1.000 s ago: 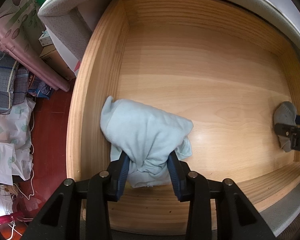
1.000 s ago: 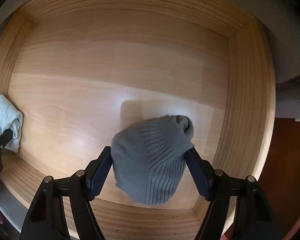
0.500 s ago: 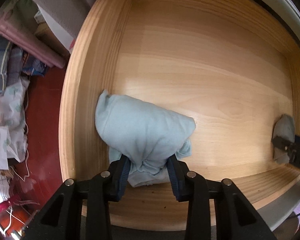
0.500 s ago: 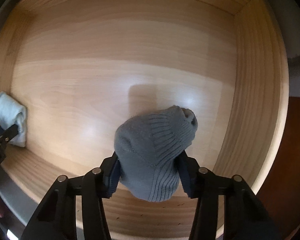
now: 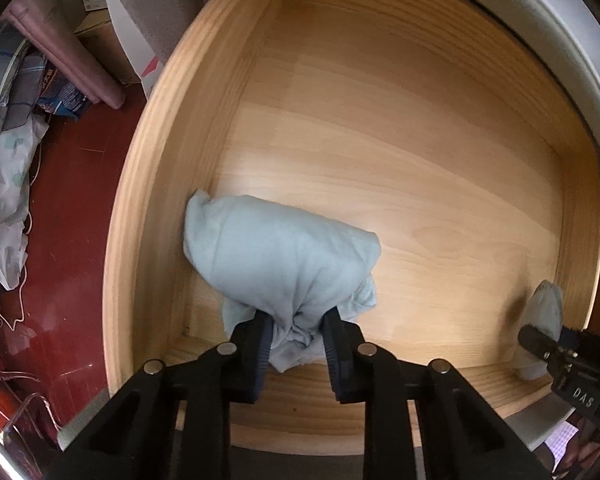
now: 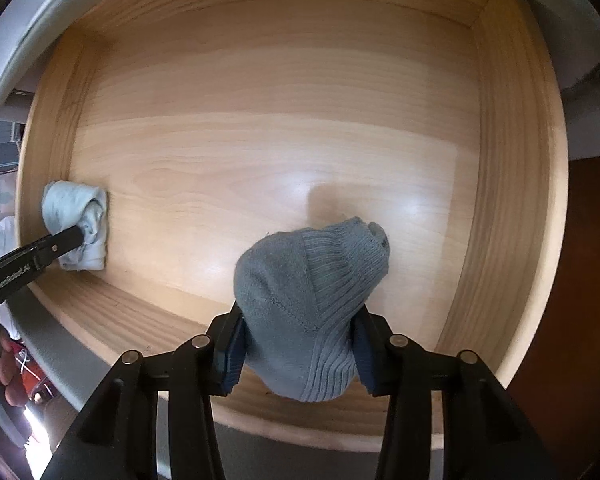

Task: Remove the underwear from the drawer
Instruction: 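Lift the pale grey garment out of the drawer with the left tool, then carry the pale grey garment into the white box and open the left tool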

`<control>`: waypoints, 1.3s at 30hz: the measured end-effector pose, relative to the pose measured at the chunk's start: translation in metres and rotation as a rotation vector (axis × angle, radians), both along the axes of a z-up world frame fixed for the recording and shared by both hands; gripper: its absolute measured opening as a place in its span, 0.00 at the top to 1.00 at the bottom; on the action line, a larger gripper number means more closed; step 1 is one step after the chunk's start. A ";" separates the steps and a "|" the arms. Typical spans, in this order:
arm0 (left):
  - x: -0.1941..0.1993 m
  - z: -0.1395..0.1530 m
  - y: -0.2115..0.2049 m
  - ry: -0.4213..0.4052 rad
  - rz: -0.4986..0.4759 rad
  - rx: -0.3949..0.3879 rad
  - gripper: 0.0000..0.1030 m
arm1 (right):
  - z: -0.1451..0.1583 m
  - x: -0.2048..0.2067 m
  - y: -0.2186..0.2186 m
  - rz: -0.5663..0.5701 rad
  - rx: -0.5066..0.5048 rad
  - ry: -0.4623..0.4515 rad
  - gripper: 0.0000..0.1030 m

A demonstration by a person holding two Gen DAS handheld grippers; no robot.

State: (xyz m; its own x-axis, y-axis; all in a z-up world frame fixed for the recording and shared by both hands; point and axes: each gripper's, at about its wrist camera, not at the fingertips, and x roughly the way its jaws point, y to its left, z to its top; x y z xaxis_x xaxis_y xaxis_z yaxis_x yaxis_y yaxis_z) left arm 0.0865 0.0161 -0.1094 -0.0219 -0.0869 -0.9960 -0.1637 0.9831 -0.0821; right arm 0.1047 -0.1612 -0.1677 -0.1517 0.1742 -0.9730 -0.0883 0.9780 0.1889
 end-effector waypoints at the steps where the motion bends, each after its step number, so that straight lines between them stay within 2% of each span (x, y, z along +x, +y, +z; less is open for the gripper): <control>1: -0.001 0.002 -0.002 -0.008 -0.003 -0.006 0.79 | 0.004 -0.002 -0.003 -0.002 0.002 -0.003 0.60; 6: -0.010 0.010 -0.013 -0.065 -0.037 -0.013 0.80 | 0.020 -0.012 -0.011 -0.020 -0.023 -0.039 0.60; 12: -0.014 0.017 -0.014 -0.112 -0.054 -0.008 0.80 | 0.031 -0.018 -0.005 0.016 -0.143 -0.116 0.60; 18: -0.023 0.035 -0.010 -0.165 -0.096 0.037 0.80 | 0.043 -0.018 -0.005 -0.013 -0.157 -0.153 0.60; 24: -0.027 0.054 -0.001 -0.199 -0.099 0.011 0.80 | 0.047 -0.018 0.002 0.018 -0.218 -0.186 0.60; 30: -0.040 0.092 -0.004 -0.273 -0.129 0.012 0.80 | 0.047 -0.026 0.013 0.036 -0.245 -0.208 0.60; 39: -0.059 0.175 0.009 -0.403 -0.166 0.015 0.80 | 0.051 -0.022 0.007 0.025 -0.240 -0.216 0.60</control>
